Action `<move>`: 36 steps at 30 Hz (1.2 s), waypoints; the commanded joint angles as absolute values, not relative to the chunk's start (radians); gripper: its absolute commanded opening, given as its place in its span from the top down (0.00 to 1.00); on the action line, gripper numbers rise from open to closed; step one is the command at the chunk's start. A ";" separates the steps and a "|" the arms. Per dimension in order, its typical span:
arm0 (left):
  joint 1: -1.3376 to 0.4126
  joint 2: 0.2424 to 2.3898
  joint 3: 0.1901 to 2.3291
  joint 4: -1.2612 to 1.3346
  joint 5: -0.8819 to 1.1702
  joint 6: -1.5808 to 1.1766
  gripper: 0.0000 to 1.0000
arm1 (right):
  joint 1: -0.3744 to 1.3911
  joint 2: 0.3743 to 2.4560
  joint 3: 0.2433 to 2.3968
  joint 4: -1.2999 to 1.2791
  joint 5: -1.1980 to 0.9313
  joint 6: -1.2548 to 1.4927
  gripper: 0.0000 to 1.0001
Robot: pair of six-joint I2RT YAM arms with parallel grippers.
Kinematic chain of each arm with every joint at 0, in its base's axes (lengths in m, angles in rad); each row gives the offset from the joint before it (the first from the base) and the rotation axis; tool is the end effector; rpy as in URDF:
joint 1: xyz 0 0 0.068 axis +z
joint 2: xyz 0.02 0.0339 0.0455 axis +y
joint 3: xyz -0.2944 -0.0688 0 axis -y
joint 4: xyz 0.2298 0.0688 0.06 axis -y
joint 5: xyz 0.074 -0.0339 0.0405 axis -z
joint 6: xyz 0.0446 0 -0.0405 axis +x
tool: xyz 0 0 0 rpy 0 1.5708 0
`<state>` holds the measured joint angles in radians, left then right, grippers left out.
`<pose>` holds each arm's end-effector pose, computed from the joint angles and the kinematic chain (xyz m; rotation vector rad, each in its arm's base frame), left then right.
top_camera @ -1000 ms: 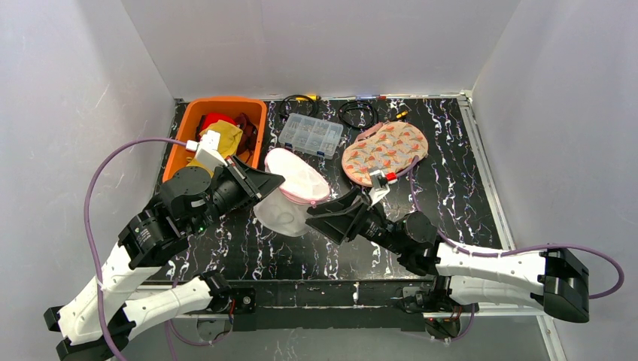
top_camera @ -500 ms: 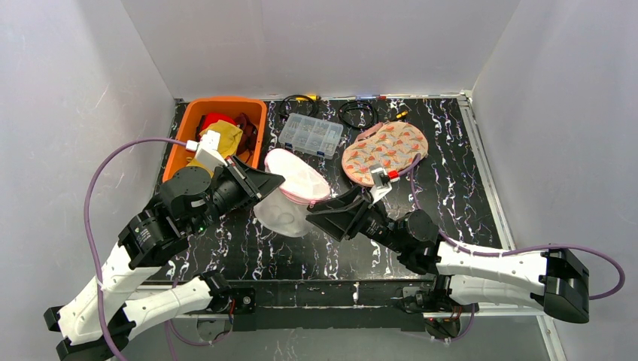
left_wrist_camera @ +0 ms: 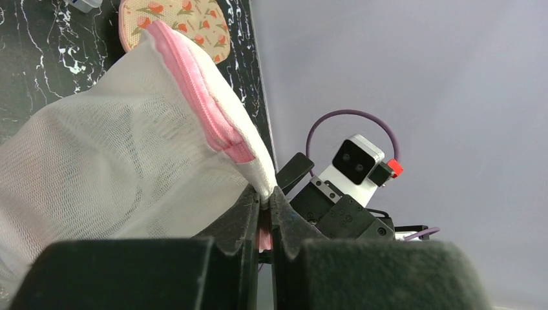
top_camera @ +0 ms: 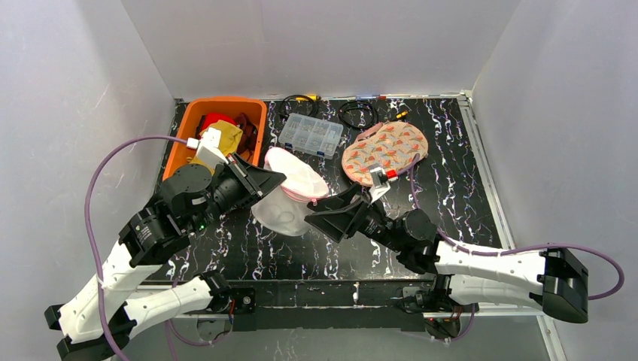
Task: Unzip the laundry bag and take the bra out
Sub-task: Unzip the laundry bag at the center of the board.
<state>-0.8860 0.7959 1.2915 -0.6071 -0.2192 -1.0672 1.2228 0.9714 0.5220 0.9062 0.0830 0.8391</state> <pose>0.0736 -0.0748 0.4728 -0.3471 1.8176 -1.2511 0.0694 0.1804 0.3630 -0.1632 1.2958 1.7671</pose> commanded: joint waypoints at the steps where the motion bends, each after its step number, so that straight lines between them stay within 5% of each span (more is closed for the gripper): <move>1: -0.885 0.788 1.333 -0.571 -0.212 -1.066 1.00 | 1.218 0.982 0.567 0.948 0.095 0.836 0.18; 7: -0.886 0.778 1.319 -0.569 -0.209 -1.072 1.00 | 1.216 0.978 0.570 0.985 0.090 0.821 0.26; 23: -0.886 0.777 1.317 -0.570 -0.222 -1.077 1.00 | 1.217 0.953 0.594 0.936 0.064 0.744 0.27; 36: -0.886 0.777 1.313 -0.572 -0.224 -1.082 1.00 | 1.216 0.938 0.597 0.915 0.061 0.718 0.41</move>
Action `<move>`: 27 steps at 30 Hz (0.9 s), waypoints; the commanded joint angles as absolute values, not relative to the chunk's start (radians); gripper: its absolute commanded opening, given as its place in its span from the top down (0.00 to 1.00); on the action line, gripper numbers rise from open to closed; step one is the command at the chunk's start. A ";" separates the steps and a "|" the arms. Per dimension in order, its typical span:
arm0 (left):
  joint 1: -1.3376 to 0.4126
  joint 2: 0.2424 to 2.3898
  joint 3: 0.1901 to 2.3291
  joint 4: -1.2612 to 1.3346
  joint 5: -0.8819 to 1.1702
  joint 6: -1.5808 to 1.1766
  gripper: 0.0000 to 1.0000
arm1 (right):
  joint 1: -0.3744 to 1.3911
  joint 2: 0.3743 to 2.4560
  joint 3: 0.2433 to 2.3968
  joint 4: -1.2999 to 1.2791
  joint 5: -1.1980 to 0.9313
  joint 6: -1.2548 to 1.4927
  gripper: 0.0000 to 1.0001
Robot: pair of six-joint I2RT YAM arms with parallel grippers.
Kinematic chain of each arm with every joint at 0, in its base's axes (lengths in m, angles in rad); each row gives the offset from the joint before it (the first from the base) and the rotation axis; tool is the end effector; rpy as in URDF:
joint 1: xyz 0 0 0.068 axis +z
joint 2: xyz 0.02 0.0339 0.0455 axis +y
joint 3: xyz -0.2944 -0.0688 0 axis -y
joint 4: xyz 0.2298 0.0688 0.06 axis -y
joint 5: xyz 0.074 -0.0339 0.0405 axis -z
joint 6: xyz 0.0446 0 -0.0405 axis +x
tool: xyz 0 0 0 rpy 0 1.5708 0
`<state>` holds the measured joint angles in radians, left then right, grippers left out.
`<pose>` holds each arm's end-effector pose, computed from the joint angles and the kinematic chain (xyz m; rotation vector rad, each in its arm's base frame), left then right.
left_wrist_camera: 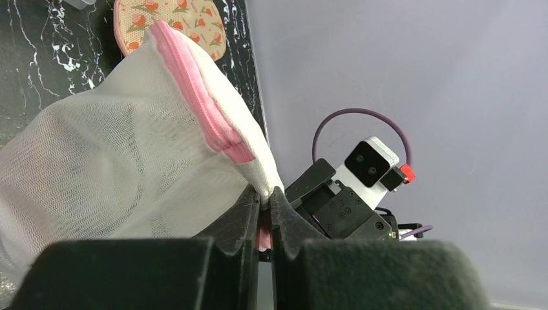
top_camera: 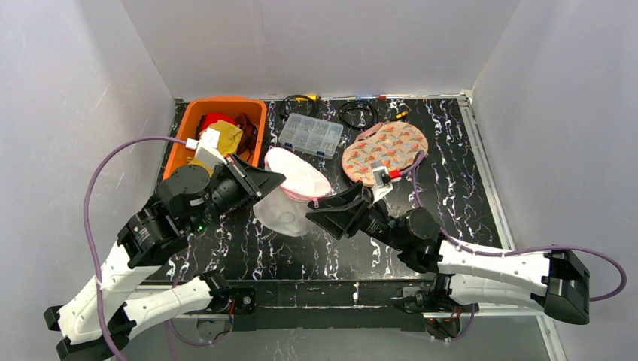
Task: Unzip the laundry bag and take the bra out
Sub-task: Unzip the laundry bag at the center of the board.
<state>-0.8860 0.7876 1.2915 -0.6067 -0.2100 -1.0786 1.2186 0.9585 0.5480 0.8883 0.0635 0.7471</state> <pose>0.0714 -0.0728 0.4736 -0.3508 1.8133 -1.2721 0.0684 0.1780 0.3722 -0.2309 1.2436 1.7056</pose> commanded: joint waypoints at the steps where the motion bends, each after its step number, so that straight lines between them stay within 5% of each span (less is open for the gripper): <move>1: -0.885 0.778 1.313 -0.570 -0.223 -1.083 1.00 | 1.217 0.938 0.597 0.914 0.063 0.718 0.43; 14: -0.886 0.775 1.309 -0.570 -0.218 -1.084 1.00 | 1.216 0.939 0.592 0.907 0.086 0.721 0.70; 19: -0.886 0.774 1.306 -0.570 -0.216 -1.084 1.00 | 1.217 0.931 0.586 0.896 0.101 0.721 0.72; 22: -0.886 0.773 1.304 -0.569 -0.217 -1.085 1.00 | 1.216 0.933 0.584 0.893 0.104 0.724 0.68; 27: -0.886 0.774 1.304 -0.570 -0.216 -1.084 1.00 | 1.217 0.934 0.578 0.892 0.116 0.740 0.42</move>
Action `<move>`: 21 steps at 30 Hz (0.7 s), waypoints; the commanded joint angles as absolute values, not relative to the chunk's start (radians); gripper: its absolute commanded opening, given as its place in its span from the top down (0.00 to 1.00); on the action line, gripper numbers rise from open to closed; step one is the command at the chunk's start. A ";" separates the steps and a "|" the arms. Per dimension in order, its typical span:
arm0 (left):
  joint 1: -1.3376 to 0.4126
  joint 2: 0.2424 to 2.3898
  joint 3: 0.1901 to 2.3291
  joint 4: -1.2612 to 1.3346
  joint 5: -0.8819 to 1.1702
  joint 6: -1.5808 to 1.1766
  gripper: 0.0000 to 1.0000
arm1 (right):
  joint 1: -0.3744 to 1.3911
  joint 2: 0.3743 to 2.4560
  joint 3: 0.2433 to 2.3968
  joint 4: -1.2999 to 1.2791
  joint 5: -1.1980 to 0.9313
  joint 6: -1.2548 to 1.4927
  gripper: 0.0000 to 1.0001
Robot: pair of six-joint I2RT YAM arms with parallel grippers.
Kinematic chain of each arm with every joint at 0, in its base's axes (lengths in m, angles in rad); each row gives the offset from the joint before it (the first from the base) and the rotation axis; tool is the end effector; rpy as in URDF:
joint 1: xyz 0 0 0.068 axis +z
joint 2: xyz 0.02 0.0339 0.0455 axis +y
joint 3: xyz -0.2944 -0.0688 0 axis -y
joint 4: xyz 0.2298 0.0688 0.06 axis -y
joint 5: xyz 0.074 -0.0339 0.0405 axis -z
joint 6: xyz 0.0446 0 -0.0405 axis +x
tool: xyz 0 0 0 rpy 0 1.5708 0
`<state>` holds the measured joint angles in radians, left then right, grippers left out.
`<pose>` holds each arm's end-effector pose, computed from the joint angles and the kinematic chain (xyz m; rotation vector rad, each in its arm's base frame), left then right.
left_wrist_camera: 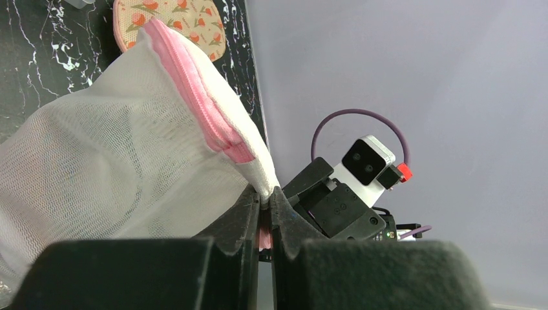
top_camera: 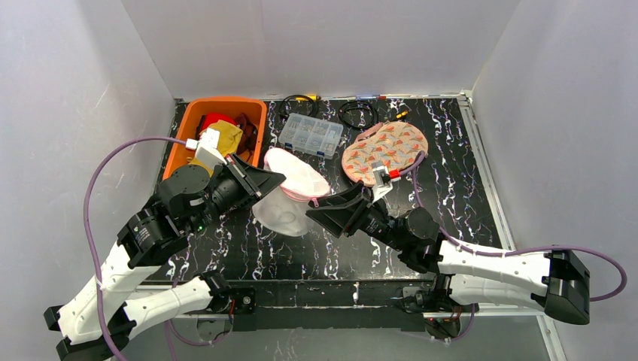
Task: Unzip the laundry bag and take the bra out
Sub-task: Unzip the laundry bag at the center of the board.
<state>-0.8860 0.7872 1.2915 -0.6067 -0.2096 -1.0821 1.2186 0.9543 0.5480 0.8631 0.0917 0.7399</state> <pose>0.0713 -0.0727 0.4736 -0.3538 1.8132 -1.2751 0.0697 0.1777 0.3702 -0.2120 1.2669 1.6747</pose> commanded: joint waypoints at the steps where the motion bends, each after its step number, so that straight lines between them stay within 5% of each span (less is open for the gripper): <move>1: -0.886 0.775 1.304 -0.570 -0.217 -1.084 1.00 | 1.217 0.934 0.578 0.891 0.119 0.744 0.40; 5: -0.886 0.776 1.305 -0.569 -0.217 -1.082 1.00 | 1.216 0.934 0.580 0.894 0.126 0.758 0.41; 11: -0.887 0.777 1.308 -0.569 -0.215 -1.080 1.00 | 1.216 0.930 0.580 0.888 0.132 0.758 0.62; 21: -0.886 0.775 1.303 -0.569 -0.216 -1.079 1.00 | 1.217 0.933 0.583 0.884 0.126 0.751 0.81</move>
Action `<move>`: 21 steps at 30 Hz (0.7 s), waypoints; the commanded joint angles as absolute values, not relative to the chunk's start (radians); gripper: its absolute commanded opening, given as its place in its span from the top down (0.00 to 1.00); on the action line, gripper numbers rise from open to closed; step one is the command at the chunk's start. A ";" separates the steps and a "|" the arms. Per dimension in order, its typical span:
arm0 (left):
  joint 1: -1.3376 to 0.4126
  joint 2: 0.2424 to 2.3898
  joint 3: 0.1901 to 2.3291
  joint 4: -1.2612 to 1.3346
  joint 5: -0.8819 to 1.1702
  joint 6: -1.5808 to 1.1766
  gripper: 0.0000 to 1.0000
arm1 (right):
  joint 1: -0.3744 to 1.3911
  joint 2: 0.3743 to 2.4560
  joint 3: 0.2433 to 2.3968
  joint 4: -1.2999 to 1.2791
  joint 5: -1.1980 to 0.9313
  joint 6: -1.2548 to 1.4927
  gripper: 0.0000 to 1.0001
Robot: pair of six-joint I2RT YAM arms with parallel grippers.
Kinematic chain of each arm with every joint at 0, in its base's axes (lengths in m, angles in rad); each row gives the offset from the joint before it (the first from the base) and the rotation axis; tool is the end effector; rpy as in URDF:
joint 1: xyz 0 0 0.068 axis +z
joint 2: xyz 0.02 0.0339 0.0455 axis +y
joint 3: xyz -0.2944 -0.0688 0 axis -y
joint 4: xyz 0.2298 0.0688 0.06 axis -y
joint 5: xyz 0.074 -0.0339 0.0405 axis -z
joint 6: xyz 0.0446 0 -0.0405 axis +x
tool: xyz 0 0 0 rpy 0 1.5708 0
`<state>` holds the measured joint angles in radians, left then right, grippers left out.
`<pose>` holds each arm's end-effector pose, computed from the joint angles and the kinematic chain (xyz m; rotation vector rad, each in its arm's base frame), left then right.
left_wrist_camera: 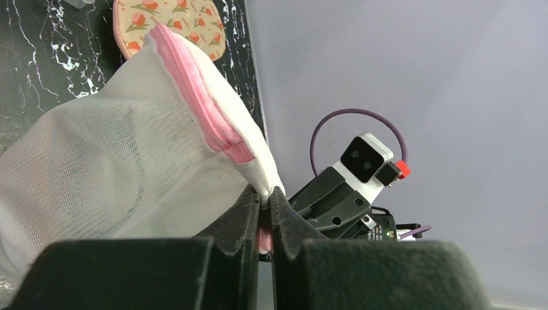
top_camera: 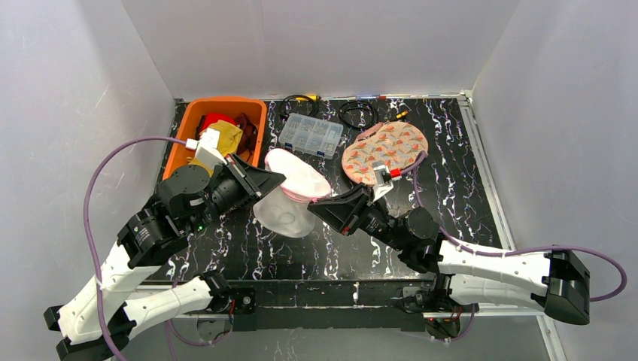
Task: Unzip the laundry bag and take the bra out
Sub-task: Unzip the laundry bag at the center of the board.
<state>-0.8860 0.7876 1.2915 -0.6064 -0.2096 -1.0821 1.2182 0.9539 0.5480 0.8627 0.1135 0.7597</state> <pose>0.0714 -0.0728 0.4736 -0.3538 1.8133 -1.2750 0.0706 0.1772 0.3702 -0.1774 1.2746 1.6792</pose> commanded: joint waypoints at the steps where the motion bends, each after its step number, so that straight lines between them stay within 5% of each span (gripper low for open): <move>1: -0.886 0.775 1.300 -0.568 -0.217 -1.077 1.00 | 1.217 0.931 0.581 0.879 0.127 0.748 0.85; 4: -0.886 0.770 1.288 -0.566 -0.218 -1.077 1.00 | 1.216 0.912 0.573 0.834 0.130 0.721 0.98; 21: -0.884 0.802 0.945 -0.259 -0.087 -1.018 1.00 | 1.218 0.713 0.665 -0.020 0.317 0.392 0.99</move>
<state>-0.8856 0.7597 1.0332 -0.4553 -0.1551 -1.0870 1.2186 0.7357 0.6193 0.1875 0.2348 0.4988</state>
